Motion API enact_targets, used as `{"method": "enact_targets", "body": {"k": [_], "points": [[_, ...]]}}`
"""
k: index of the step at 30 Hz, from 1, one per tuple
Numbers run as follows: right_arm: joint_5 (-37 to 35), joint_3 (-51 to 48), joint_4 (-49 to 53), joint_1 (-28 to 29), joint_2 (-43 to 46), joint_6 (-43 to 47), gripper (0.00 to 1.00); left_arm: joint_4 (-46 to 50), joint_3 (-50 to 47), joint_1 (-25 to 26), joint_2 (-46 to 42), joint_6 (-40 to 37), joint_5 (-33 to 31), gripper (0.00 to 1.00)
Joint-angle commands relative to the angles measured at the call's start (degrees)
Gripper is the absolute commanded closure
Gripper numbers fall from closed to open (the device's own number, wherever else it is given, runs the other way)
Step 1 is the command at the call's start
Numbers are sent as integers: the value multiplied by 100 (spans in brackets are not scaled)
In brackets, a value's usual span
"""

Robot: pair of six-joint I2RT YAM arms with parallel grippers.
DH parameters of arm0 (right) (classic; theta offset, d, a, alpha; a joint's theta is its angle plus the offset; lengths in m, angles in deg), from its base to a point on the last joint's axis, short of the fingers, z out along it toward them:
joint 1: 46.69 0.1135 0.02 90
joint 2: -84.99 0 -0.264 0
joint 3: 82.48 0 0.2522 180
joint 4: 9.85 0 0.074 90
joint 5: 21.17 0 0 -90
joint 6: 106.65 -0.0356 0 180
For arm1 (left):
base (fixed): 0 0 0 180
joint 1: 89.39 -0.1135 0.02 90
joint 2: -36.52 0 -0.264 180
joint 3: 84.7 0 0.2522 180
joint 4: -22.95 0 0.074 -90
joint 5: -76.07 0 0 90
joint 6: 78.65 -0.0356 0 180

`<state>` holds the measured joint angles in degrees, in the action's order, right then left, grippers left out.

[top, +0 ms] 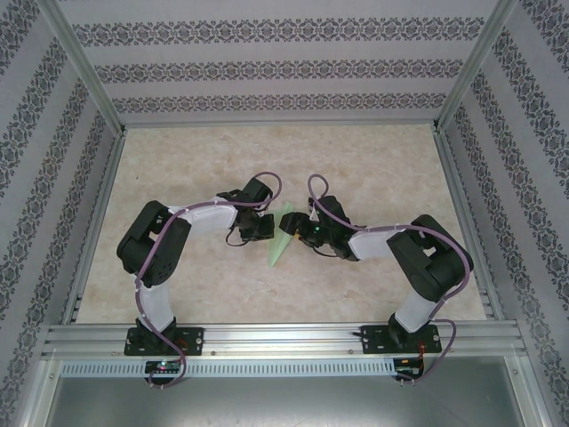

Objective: Fold a paper plane with a square sheet of paper (pick it up from the middle)
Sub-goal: Turn over the paper at the center of the table.

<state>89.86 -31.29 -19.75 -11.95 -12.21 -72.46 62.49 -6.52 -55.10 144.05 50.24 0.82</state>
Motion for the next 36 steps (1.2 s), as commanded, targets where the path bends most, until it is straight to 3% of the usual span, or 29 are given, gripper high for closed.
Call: {"method": "enact_targets", "body": {"k": [1, 10, 17, 26, 31, 36], "points": [[43, 173, -138, -17, -26, 289, 35, -159, -154, 57, -19, 109, 96, 90], [217, 177, -543, -1, -274, 150, 35, -400, -332, 56, -123, 324, 120, 90], [227, 408, -382, -34, -461, 300, 45, -464, -413, 54, -171, 378, 116, 90], [606, 684, -336, -231, -724, 598, 43, -451, -411, 55, -182, 388, 99, 90], [597, 537, -285, -172, -668, 563, 51, -476, -454, 52, -218, 397, 82, 90], [534, 512, -279, -112, -778, 427, 65, -530, -500, 55, -252, 416, 108, 90]]}}
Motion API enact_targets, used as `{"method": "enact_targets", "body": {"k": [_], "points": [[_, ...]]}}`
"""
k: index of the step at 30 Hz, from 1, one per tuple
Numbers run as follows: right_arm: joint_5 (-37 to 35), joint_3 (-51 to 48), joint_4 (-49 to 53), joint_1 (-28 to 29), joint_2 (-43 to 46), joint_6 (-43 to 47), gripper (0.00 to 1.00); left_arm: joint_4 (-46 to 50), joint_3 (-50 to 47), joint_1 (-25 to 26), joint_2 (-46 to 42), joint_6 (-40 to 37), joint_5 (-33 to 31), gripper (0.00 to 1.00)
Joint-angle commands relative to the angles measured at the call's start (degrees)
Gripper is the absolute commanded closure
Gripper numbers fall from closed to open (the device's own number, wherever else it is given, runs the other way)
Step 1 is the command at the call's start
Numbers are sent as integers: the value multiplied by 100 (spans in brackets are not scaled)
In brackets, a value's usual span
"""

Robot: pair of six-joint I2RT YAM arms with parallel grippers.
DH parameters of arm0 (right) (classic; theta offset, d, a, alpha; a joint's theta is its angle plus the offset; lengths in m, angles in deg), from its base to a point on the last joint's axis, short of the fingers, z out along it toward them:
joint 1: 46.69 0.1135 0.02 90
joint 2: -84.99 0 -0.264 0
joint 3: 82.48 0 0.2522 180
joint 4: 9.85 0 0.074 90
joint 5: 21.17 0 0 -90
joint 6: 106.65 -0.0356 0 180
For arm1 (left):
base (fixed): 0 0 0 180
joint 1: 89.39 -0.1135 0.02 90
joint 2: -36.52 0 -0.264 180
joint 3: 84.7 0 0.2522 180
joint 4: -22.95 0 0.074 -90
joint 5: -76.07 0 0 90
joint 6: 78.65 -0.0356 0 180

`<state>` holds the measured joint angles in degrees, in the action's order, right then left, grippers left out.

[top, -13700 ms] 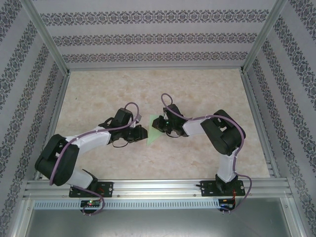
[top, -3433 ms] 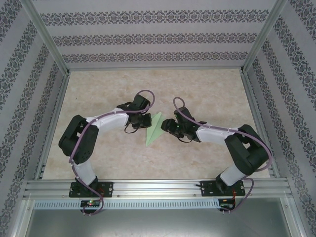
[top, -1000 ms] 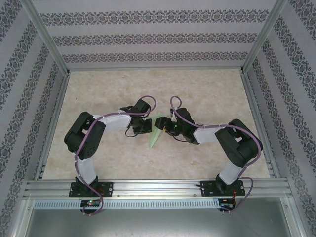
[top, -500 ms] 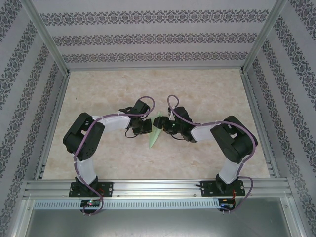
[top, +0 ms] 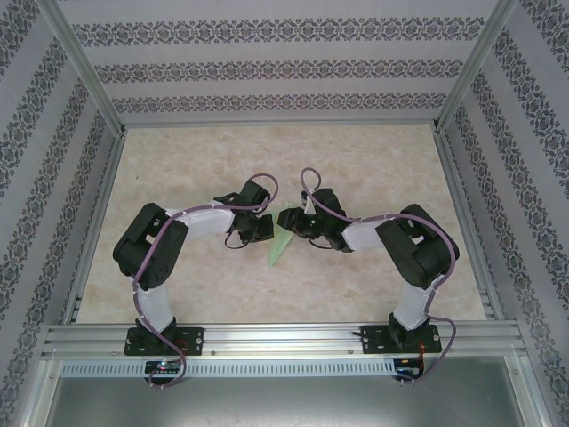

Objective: Fold a paper plane with a square sheet of paper (pick it up from the middle)
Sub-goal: Turn over the paper at the center of the table.

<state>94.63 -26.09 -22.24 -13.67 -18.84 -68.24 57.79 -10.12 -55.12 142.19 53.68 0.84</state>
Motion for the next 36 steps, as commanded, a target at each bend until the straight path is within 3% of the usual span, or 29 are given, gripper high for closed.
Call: {"method": "enact_targets", "body": {"k": [1, 9, 21, 27, 31, 34, 36], "points": [[50, 29, -6, 62, -154, -6, 65, -60, -132, 55, -65, 77, 106, 90], [31, 163, 78, 105, -322, -33, 71, -6, -23, 60, -71, 40, 150, 90], [-30, 239, 375, 109, -110, 68, 88, -83, -86, 57, -379, 186, 140, 88], [-511, 608, 2085, 133, 652, 884, 93, -205, -411, 56, -1289, 289, -337, 83], [-1243, 1091, 3710, 201, 1147, 1485, 93, -87, -620, 48, -1981, 372, -958, 81], [-2391, 1830, 5592, 414, 1354, 2007, 93, 165, -756, 40, -2478, 459, -1539, 80], [-3550, 2398, 6821, 649, 1350, 2261, 93, 316, -876, 22, -2778, 523, -1922, 79]]}}
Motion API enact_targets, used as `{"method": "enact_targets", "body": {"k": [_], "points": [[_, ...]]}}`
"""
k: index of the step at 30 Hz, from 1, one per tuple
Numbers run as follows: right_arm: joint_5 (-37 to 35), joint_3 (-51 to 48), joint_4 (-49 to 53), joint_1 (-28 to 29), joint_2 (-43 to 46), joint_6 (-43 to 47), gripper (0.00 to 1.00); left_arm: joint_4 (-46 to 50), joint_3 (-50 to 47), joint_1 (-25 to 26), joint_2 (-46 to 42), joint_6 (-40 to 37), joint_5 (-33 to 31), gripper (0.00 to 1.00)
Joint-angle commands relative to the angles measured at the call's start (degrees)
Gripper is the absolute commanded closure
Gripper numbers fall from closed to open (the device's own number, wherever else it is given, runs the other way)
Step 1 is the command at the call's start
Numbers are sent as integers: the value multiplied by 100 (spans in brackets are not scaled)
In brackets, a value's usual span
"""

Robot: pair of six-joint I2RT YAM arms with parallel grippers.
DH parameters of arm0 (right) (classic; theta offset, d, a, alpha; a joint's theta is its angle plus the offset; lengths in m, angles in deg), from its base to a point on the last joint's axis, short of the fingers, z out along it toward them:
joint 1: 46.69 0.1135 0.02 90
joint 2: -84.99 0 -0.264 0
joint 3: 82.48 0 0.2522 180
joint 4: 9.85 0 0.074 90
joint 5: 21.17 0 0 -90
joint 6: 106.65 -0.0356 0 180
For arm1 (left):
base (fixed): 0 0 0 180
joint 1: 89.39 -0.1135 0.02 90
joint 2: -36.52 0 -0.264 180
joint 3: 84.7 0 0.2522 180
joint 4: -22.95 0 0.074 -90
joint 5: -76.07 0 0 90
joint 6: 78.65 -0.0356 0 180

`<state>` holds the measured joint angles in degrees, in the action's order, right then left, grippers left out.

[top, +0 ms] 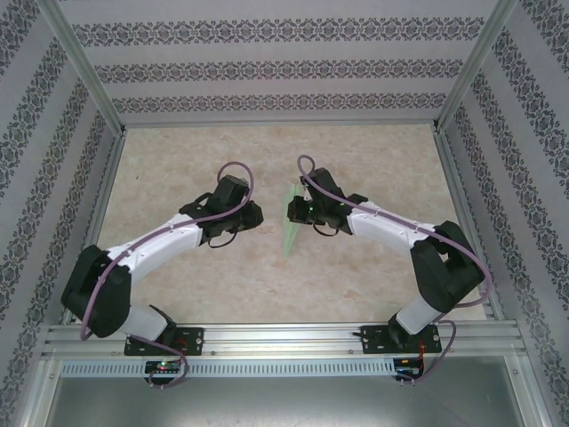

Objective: Fold a paper plane with a square sheet of paper (pick it up from the middle)
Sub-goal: Turn over the paper at the center of the table.

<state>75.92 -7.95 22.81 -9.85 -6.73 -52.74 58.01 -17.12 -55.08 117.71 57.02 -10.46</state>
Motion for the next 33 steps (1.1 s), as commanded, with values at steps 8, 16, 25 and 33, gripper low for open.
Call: {"method": "enact_targets", "body": {"k": [8, 16, 25, 33], "points": [[-4586, 2098, 5179, 1126, -796, 609, 94, 647, -776, -71, -1387, 768, -2091, 74], [-4453, 3028, 5427, 1813, -2388, 174, 86, 864, -1217, -99, -2167, 1081, -2650, 66], [-3055, 3813, 4721, 2143, -3373, 142, 79, 1186, -1523, -108, -3007, 1258, -3103, 61], [-1802, 2697, 3131, 2053, -1782, 594, 39, 1037, -1743, -117, -3298, 1252, -3028, 57]]}}
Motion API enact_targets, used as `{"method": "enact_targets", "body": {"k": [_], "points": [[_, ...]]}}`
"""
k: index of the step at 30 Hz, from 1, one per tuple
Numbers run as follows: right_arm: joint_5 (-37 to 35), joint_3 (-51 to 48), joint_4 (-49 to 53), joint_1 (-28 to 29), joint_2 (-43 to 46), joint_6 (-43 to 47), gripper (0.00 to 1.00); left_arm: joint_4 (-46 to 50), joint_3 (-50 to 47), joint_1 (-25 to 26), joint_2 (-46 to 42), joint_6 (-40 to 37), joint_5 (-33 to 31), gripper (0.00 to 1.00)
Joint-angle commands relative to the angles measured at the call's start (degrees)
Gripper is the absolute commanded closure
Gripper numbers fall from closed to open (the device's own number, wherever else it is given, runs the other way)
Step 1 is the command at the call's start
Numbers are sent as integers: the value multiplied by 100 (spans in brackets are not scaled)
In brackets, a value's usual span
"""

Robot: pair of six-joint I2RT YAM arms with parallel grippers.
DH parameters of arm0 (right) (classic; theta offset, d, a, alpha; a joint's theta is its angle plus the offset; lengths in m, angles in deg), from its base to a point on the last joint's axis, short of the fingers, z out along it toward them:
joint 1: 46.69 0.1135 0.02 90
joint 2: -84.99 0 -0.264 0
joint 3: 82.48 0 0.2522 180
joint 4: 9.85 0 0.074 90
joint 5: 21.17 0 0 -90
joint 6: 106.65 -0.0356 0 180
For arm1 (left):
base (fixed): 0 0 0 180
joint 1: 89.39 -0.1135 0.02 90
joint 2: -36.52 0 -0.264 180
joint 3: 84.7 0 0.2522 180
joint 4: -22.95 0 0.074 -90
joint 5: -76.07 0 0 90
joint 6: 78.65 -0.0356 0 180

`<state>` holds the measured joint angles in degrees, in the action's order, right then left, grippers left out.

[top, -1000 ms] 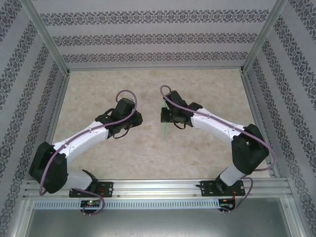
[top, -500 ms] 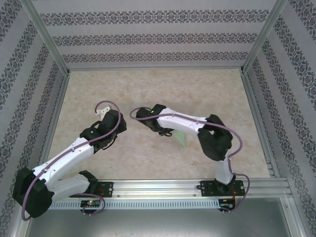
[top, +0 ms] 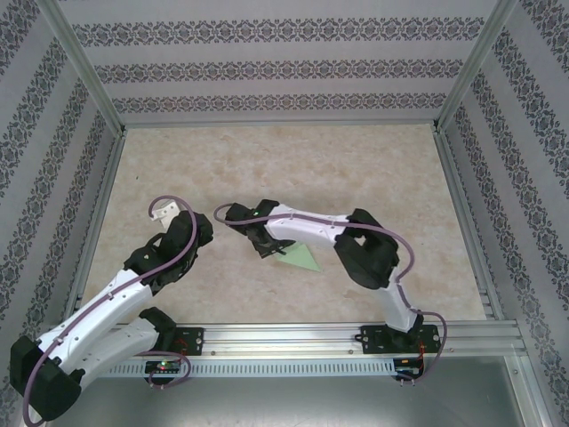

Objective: Fold a paper plane with a square sheet of paper (pick it up from the middle)
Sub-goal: Turn over the paper at the center of the table.

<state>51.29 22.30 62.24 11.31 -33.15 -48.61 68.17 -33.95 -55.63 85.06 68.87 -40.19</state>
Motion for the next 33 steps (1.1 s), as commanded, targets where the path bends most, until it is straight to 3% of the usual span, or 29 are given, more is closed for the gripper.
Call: {"method": "enact_targets", "body": {"k": [1, 3, 5, 9, 13, 16, 22, 33], "points": [[737, -568, -1000, -101, 1162, 176, 35, -38, -60, -67, 17, 47, -1, 57], [844, -1093, -1379, -224, 1720, 99, 33, -167, -31, -60, 146, -64, 186, 57], [1108, -1794, -1821, -475, 2300, -78, 39, -413, -14, -62, 339, -265, 500, 56], [2606, -3635, -3412, -1280, 3300, -447, 56, -885, 146, -62, 1035, -608, 1467, 55], [3675, -4637, -4356, -1794, 3735, -556, 42, -1314, 261, -28, 1799, -628, 2436, 56], [3621, -4819, -4255, -1981, 3751, -219, 40, -1489, 367, 41, 2214, -641, 2776, 56], [4064, -4953, -4532, -2445, 3364, 6, 51, -1384, 814, 147, 2843, -779, 3057, 57], [4254, -5252, -5172, -2633, 2855, -199, 55, -1291, 1191, 292, 3420, -821, 3244, 57]]}}
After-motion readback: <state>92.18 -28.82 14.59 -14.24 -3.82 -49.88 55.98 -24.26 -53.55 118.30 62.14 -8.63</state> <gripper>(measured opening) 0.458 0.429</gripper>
